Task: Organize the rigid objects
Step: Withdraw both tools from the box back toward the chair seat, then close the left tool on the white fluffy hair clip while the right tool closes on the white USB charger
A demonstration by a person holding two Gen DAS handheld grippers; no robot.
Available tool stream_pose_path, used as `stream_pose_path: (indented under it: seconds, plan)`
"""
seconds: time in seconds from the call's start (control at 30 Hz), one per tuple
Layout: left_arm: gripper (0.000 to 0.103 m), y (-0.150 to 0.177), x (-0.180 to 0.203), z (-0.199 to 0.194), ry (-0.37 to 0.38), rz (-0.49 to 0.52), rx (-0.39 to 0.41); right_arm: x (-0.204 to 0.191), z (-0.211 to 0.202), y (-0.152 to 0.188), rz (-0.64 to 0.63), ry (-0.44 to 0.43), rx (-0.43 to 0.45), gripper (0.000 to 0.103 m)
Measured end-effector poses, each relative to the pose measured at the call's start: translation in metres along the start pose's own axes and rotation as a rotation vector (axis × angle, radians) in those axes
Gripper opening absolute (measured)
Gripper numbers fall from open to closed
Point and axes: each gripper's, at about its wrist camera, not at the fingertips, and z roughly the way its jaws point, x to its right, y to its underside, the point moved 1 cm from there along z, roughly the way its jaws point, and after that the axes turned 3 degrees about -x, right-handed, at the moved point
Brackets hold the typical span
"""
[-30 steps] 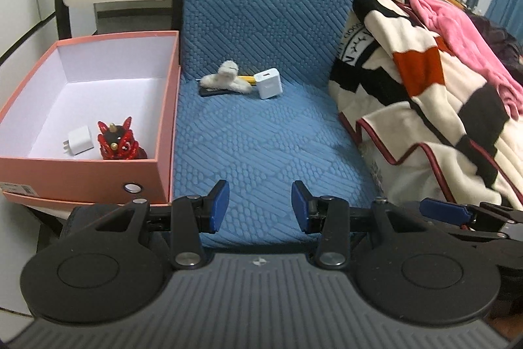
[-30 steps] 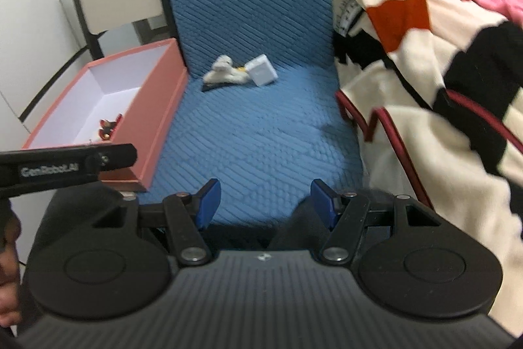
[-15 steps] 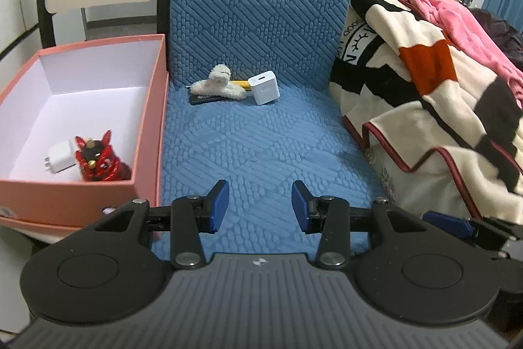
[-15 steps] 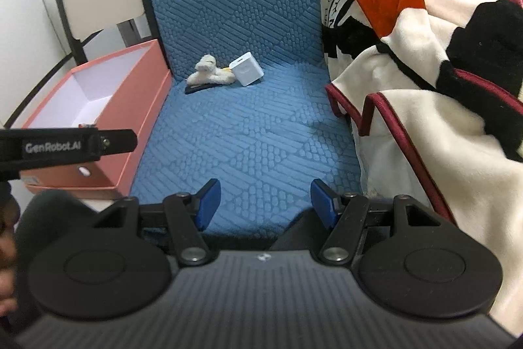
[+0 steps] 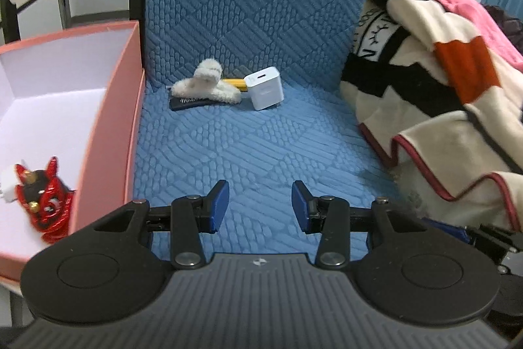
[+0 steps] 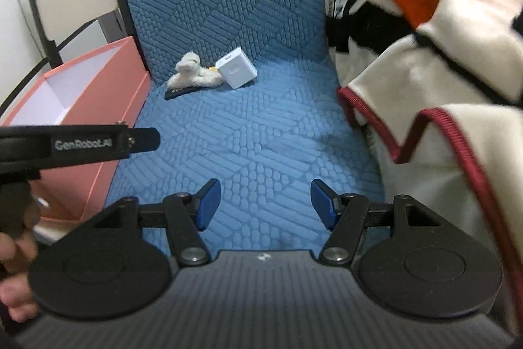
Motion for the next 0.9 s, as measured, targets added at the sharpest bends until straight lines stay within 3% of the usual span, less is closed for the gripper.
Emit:
stream_pose_path:
  seconds: [0.33,0.9]
  plan:
    - [0.048,-0.021,0.000,0.055,-0.028,0.010,-0.023,-0.005,0.044,-0.018,0.021,-0.044,-0.030,0.064]
    - [0.048,-0.093,-0.009,0.123,-0.095,0.014,0.000,-0.011,0.108,-0.065,-0.068,-0.078,0.037,0.063]
